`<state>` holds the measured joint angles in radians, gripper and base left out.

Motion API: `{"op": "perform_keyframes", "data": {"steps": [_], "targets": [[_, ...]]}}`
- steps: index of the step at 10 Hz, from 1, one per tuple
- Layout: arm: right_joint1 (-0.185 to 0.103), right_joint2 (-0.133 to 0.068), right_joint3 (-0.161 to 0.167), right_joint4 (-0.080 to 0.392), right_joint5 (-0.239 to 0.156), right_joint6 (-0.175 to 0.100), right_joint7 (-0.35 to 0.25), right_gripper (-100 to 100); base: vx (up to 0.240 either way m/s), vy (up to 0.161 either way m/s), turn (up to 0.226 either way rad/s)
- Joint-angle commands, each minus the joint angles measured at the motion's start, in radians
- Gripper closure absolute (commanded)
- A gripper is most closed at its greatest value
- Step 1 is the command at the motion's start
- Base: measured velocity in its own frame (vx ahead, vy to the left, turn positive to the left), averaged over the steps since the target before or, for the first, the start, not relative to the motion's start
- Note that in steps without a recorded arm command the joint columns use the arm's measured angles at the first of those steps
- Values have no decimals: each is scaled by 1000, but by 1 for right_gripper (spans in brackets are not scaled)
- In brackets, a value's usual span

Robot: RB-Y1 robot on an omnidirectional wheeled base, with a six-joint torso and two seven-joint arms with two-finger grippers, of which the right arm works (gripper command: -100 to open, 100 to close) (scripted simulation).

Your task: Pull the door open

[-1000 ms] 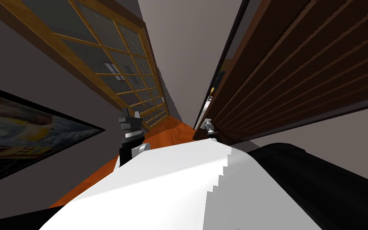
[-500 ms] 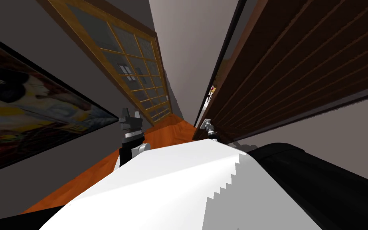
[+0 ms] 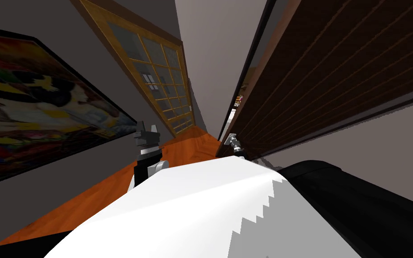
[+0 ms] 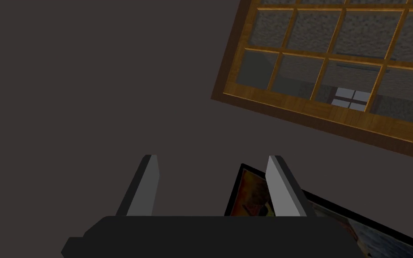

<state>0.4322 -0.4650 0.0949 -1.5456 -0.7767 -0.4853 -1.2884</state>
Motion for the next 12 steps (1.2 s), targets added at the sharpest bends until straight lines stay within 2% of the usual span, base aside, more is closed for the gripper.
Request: {"op": "perform_keyframes", "data": {"steps": [1, 8, 9, 12], "targets": [[8, -16, 18, -3, 5, -11, -17, 100, -198, -44, 94], [27, -88, 66, -8, 17, -56, -80, 100, -194, -39, 106], [27, -82, 62, -8, 16, -49, -73, 100, -86, -16, 30], [32, -107, 82, -3, 25, -66, -100, 100, -188, -41, 120]]}}
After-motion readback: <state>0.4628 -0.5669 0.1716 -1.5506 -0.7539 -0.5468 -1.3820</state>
